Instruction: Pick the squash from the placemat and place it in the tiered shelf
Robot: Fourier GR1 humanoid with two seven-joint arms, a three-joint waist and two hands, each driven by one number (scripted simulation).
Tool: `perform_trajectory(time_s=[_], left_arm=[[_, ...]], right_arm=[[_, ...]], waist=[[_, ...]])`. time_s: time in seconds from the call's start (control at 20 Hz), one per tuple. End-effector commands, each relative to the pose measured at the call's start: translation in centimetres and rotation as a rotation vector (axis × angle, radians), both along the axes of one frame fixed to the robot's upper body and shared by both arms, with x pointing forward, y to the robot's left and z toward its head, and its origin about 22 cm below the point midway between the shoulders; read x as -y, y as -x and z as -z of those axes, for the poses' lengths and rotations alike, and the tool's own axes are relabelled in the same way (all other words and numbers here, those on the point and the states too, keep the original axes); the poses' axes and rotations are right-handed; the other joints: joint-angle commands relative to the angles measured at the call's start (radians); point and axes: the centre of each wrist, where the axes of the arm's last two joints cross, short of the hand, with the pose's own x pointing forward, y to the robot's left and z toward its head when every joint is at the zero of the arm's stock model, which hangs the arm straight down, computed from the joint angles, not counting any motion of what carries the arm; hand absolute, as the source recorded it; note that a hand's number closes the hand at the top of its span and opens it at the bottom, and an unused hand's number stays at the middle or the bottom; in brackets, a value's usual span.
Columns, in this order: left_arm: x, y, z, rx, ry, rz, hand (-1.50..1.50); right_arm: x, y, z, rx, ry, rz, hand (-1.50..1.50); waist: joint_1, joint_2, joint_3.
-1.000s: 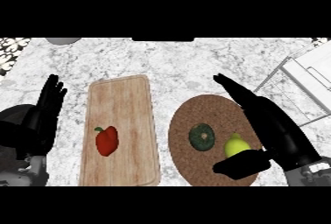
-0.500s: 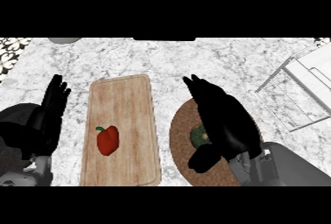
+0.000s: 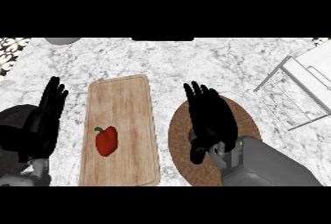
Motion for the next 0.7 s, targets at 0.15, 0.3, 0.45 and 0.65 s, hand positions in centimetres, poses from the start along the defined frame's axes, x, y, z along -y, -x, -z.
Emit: perform_trajectory(time_s=[0.15, 0.3, 0.45, 0.65], left_arm=[[-0.3, -0.5, -0.5, -0.010, 0.003, -0.010, 0.00], [0.9, 1.4, -1.7, 0.006, 0.022, 0.005, 0.00], [0.2, 0.3, -1.2, -0.003, 0.014, -0.009, 0.00], [1.1, -0.1, -0.1, -0.001, 0.000, -0.012, 0.00]], right_arm=[[-0.9, 0.3, 1.9, -0.051, 0.116, 0.150, -1.50], [-0.1, 1.4, 2.3, -0.067, 0.120, 0.148, -1.50], [-0.5, 1.4, 2.2, -0.073, 0.101, 0.157, -1.50], [0.2, 1.5, 4.6, -0.087, 0.129, 0.154, -1.50]], waist=[[-0.006, 0.003, 0.002], [-0.003, -0.001, 0.002], [-0.005, 0.001, 0.002], [-0.006, 0.003, 0.002]])
